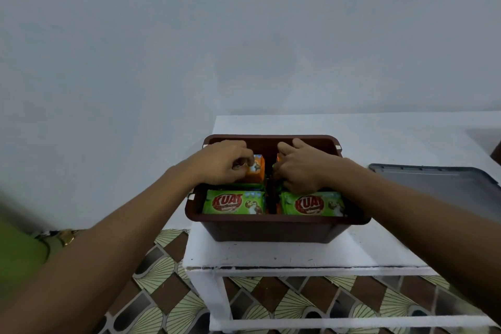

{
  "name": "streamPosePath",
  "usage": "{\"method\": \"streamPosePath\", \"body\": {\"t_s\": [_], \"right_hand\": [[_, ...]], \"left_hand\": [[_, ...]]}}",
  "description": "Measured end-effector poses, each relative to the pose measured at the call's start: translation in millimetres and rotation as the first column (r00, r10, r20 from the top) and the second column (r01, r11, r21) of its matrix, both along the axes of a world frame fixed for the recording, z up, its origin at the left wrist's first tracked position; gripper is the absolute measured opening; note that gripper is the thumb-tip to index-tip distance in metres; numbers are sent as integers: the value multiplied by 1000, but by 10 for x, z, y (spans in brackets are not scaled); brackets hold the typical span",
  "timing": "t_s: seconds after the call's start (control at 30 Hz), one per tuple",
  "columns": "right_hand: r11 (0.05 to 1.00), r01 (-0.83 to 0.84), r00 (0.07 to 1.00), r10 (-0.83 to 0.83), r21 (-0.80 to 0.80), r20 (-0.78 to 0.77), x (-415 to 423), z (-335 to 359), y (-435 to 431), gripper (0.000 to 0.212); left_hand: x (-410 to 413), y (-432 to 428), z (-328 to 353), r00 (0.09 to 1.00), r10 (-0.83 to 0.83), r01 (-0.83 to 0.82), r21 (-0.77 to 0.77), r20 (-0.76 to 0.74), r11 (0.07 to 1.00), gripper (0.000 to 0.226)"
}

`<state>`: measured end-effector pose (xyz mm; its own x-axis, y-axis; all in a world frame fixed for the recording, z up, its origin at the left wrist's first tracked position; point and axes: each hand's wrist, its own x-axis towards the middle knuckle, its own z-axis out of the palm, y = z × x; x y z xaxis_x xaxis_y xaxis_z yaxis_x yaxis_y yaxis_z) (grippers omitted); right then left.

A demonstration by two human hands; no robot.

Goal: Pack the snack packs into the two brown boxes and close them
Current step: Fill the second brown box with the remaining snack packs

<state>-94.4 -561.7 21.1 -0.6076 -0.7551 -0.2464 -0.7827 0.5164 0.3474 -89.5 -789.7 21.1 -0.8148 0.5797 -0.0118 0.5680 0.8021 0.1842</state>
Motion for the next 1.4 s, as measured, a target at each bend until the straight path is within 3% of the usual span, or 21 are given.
{"method": "streamPosePath", "body": {"t_s": [0.13, 0.27, 0.47, 0.63, 0.77, 0.87, 1.0, 1.13, 1.3, 1.4], "right_hand": [[999, 26, 1000, -26, 22, -1, -33, -14, -12, 37], [998, 68, 997, -68, -11, 42, -31, -30, 37, 39], [968, 137, 979, -99, -212, 179, 27, -3, 384, 65], [920, 145, 983, -94, -363, 156, 50, -24, 385, 59], [928, 146, 988, -117, -343, 106, 64, -34, 389, 50], [958, 91, 995, -99, -271, -17, 46, -3, 298, 45], [999, -7, 999, 5, -37, -53, -5, 56, 67, 40], [986, 51, 999, -48, 158, -22, -12, 66, -52, 44], [981, 91, 995, -96, 172, 22, -34, 89, -113, 47], [996, 67, 994, -72, 61, 77, -55, 75, 8, 49]], "left_hand": [[-36, 6, 2, 1000, -3, 3, -64, 1, 998, 33], [-39, 120, 19, 988, -141, 126, -185, -68, 975, 51], [-133, 337, 3, 944, -308, 212, -502, -116, 839, 47], [-208, 420, -12, 905, -404, 258, -586, -131, 768, 47], [-222, 386, -54, 902, -410, 269, -566, -137, 780, 40], [-229, 344, -16, 930, -352, 263, -478, -106, 838, 45], [-217, 152, 58, 968, -242, 207, -320, -72, 925, 71], [-157, 87, 18, 974, -208, 175, -278, -93, 944, 74], [-97, 12, 15, 987, -138, 121, -176, -86, 977, 70], [-14, -109, 17, 990, -86, 75, -94, -114, 993, 57]]}}
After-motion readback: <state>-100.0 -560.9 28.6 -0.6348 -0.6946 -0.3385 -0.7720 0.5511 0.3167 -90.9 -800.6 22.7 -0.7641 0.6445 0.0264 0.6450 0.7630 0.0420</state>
